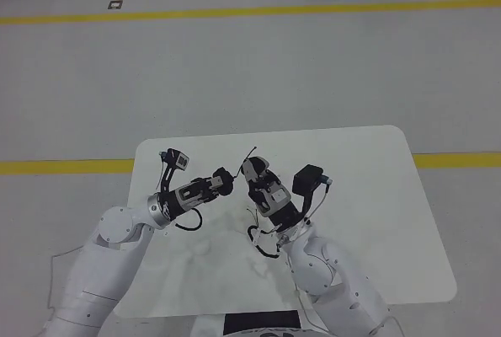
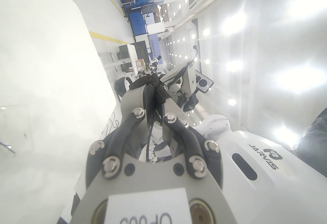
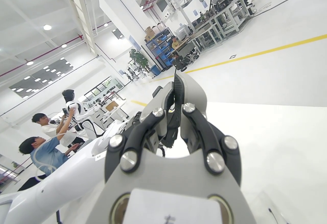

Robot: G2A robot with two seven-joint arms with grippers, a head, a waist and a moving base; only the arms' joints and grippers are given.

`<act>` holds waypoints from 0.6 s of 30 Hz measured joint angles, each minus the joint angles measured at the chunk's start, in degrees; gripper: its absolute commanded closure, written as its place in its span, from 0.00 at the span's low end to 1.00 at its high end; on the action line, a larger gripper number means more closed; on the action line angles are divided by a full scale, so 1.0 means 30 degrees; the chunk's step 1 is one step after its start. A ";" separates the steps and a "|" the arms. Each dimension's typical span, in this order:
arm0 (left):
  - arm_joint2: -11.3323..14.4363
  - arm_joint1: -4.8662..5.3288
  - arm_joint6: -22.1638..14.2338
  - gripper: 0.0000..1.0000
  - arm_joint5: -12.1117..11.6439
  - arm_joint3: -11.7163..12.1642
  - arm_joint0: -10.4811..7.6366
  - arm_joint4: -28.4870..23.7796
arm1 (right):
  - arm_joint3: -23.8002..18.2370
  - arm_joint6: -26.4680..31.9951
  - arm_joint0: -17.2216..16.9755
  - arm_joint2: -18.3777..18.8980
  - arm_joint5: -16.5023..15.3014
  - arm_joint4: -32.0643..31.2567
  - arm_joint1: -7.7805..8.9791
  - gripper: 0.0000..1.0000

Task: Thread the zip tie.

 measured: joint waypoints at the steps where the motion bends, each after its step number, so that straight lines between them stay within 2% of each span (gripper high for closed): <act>1: 0.0000 0.0000 0.0000 1.00 0.0000 0.0000 0.0000 0.0000 | 0.0016 -0.0014 0.0011 -0.0011 0.0001 0.0000 0.0000 1.00; 18: 0.0000 0.0000 0.0000 1.00 0.0000 0.0000 0.0000 0.0000 | 0.0383 -0.0352 0.0269 -0.0184 0.0098 -0.0161 -0.0005 1.00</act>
